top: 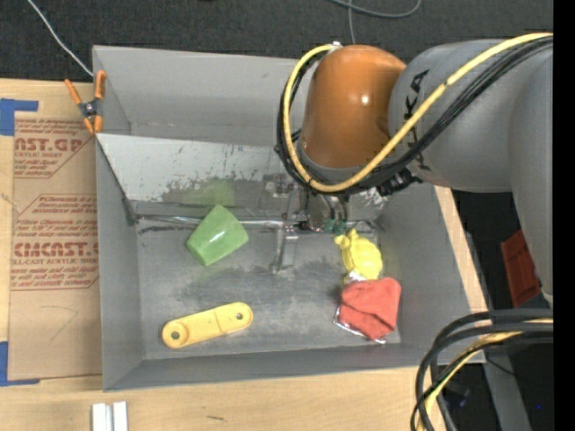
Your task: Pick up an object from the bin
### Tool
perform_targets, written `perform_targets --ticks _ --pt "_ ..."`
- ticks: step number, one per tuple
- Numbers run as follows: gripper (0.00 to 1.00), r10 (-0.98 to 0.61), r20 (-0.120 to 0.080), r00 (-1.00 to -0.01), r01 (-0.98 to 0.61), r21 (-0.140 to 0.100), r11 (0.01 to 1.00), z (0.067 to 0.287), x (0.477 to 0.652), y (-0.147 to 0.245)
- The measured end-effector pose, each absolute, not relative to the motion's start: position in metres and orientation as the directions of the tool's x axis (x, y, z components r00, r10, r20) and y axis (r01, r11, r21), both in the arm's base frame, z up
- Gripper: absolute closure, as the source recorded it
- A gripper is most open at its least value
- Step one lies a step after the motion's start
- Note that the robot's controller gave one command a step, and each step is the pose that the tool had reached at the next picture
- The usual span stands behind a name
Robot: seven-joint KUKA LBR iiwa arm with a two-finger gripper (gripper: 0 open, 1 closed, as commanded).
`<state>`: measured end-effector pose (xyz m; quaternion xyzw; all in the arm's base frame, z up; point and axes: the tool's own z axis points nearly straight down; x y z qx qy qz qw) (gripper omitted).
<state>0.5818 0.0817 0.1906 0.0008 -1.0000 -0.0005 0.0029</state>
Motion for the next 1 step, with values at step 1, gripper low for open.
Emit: perform_targets --ticks 1 --pt "0.0 0.0 -0.002 -1.0 0.0 0.002 1.0 0.1954 0.5834 0.0812"
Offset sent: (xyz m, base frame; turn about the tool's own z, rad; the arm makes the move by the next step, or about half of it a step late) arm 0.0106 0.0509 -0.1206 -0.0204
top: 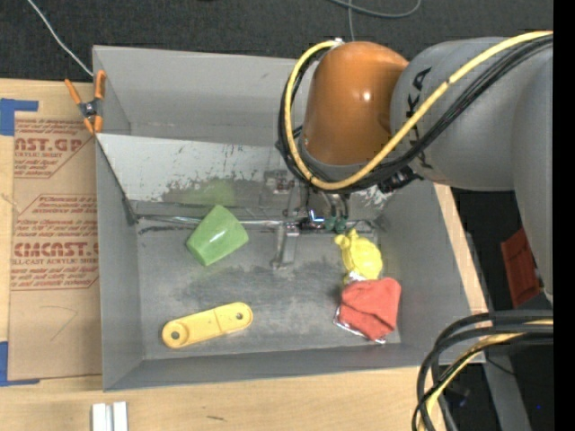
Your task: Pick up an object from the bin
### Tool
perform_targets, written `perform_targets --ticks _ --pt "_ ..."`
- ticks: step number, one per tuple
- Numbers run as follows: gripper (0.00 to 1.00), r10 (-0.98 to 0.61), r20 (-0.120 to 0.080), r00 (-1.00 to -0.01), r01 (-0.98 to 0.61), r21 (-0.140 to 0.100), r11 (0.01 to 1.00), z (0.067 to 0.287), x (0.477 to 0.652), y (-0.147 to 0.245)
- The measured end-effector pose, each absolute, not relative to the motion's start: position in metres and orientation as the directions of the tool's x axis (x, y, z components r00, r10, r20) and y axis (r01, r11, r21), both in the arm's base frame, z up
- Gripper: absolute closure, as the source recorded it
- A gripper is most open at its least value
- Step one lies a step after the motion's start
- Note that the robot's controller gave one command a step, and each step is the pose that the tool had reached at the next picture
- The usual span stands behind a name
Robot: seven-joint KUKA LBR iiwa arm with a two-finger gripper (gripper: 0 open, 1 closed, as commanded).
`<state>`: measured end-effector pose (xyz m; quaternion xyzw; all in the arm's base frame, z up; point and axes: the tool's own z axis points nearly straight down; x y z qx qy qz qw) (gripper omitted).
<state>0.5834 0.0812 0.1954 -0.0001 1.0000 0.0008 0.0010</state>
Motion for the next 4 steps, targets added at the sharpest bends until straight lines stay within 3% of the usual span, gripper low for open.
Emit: perform_targets --ticks 1,2,3,4 --pt "0.0 -0.025 -0.003 -1.0 -0.025 0.007 1.0 0.07 0.594 0.137" --pt "0.0 -0.012 -0.005 -1.0 -0.012 0.003 1.0 0.153 0.59 0.139" --pt "0.0 -0.026 -0.004 -1.0 -0.026 0.007 1.0 0.069 0.594 0.137" --pt "0.0 -0.029 -0.006 -1.0 -0.03 0.005 1.0 0.07 0.591 0.134"
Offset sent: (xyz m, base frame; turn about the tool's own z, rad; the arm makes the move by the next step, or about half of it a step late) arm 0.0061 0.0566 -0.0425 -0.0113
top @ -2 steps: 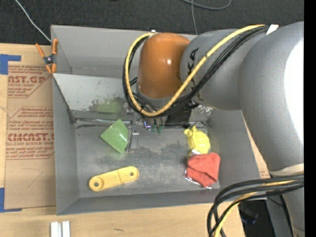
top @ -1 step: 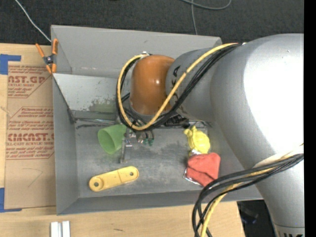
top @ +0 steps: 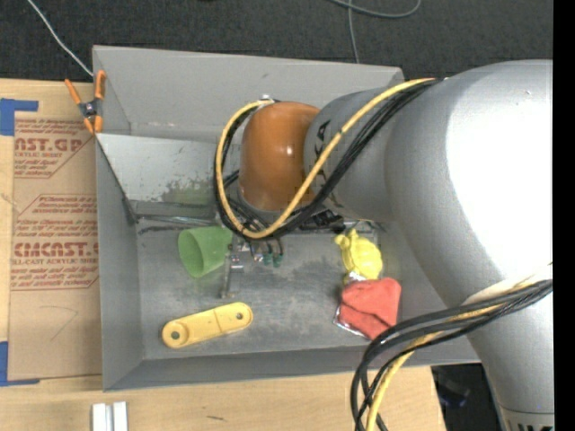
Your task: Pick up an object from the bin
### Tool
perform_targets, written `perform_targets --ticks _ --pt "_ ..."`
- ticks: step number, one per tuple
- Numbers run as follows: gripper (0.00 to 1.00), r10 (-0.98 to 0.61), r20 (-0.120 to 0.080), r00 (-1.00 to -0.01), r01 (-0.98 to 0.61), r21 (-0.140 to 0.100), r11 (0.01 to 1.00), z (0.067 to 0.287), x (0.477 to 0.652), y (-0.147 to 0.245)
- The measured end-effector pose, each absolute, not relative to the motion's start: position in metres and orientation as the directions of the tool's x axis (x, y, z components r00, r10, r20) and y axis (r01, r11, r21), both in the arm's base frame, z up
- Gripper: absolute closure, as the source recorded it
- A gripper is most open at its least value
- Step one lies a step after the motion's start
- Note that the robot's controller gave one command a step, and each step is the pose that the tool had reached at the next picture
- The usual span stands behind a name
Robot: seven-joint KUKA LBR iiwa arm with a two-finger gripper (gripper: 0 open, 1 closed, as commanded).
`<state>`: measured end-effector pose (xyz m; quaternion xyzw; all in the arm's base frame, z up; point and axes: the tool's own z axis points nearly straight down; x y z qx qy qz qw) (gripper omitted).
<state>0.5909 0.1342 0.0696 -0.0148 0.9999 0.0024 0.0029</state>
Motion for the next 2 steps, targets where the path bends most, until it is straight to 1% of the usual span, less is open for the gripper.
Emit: perform_targets --ticks 1,2 --pt "1.0 -0.281 -0.008 -0.96 -0.281 0.007 0.96 0.0696 0.5844 0.1624" --pt "1.0 -0.281 -0.008 -0.96 -0.281 0.007 0.96 0.0696 0.5844 0.1623"
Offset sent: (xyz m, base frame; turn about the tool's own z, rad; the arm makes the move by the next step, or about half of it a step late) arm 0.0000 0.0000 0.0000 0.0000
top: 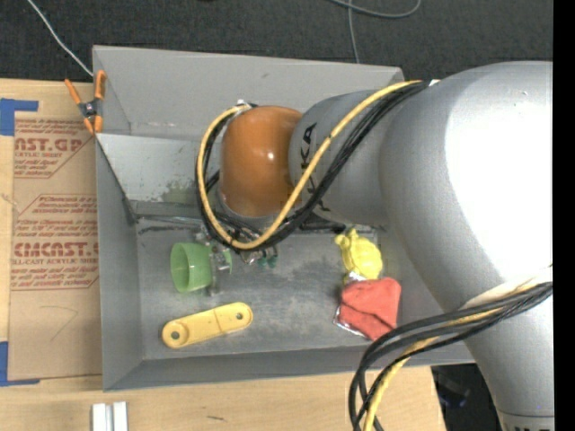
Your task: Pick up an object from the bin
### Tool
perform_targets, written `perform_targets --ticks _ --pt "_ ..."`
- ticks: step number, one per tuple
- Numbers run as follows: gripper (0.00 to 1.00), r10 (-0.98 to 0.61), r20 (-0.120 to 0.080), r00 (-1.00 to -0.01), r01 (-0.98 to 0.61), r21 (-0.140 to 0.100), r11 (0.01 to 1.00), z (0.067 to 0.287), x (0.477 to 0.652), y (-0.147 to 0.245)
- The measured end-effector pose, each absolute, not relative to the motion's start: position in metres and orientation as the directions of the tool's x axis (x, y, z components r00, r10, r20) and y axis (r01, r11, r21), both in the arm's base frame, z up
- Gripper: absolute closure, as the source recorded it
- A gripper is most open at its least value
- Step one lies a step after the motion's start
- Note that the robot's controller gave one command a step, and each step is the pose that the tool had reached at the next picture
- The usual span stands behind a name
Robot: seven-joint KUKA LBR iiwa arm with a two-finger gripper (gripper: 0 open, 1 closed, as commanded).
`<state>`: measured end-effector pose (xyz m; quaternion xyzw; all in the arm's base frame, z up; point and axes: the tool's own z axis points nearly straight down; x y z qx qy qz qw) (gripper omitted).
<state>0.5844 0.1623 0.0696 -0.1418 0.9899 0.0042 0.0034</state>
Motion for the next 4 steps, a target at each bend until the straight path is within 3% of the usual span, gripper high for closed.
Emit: perform_targets --ticks 1,4 --pt "1.0 -0.281 -0.005 -0.96 -0.281 0.007 0.96 0.072 0.584 0.162" --pt "1.0 -0.281 -0.004 -0.96 -0.281 0.007 0.96 0.126 0.583 0.162"
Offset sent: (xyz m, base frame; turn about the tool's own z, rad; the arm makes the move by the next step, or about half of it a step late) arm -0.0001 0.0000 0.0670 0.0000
